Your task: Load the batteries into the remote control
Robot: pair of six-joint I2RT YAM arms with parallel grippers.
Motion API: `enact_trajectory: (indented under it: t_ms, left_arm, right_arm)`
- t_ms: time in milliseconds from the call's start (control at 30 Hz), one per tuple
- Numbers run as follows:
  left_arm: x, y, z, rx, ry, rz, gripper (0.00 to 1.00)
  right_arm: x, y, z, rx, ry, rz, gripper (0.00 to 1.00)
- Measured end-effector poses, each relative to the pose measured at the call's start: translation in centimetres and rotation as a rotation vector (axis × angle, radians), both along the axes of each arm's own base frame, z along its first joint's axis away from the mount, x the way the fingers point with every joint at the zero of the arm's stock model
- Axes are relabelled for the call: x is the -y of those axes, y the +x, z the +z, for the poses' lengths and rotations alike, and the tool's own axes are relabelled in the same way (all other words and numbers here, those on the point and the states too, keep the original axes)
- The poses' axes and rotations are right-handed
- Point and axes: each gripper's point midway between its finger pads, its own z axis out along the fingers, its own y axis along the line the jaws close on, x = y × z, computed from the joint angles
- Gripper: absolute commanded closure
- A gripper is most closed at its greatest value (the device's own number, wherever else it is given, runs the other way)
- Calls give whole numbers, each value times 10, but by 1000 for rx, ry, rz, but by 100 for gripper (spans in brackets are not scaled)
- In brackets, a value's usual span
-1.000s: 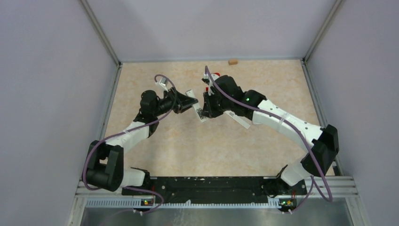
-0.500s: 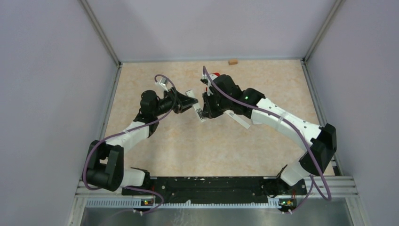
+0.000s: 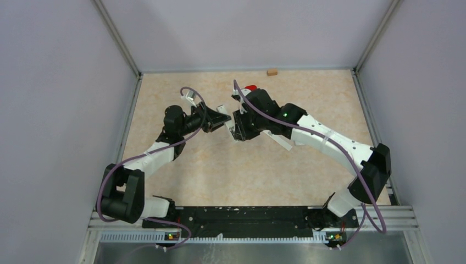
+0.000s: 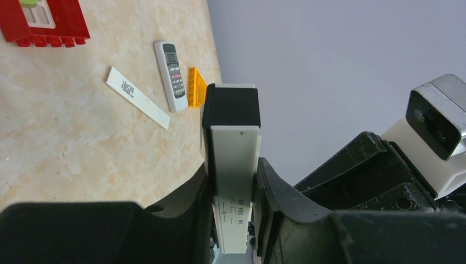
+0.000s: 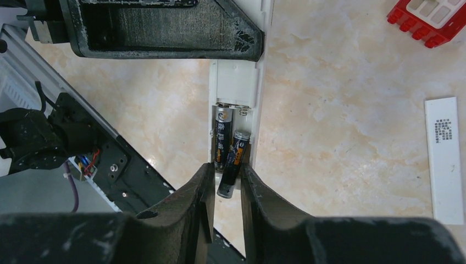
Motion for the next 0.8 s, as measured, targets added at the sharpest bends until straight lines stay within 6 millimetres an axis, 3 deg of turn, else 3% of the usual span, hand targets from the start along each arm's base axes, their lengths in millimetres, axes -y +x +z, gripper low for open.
enact_trajectory:
  t_ms: [233, 467, 600, 800]
  left_arm:
    - [0, 0, 0, -1, 0, 1, 100]
    - [2, -4, 3, -54, -36, -19, 100]
    - [6, -6, 4, -118, -68, -49, 100]
    - [9, -9, 0, -226, -113, -76, 100]
  right_arm:
    - [-2, 2, 2, 6, 9, -12, 66]
    - [-5, 14, 14, 53, 59, -70, 50]
    - [0, 12, 37, 112, 152, -103, 46]
    - [15, 7, 87, 219, 326, -160, 41]
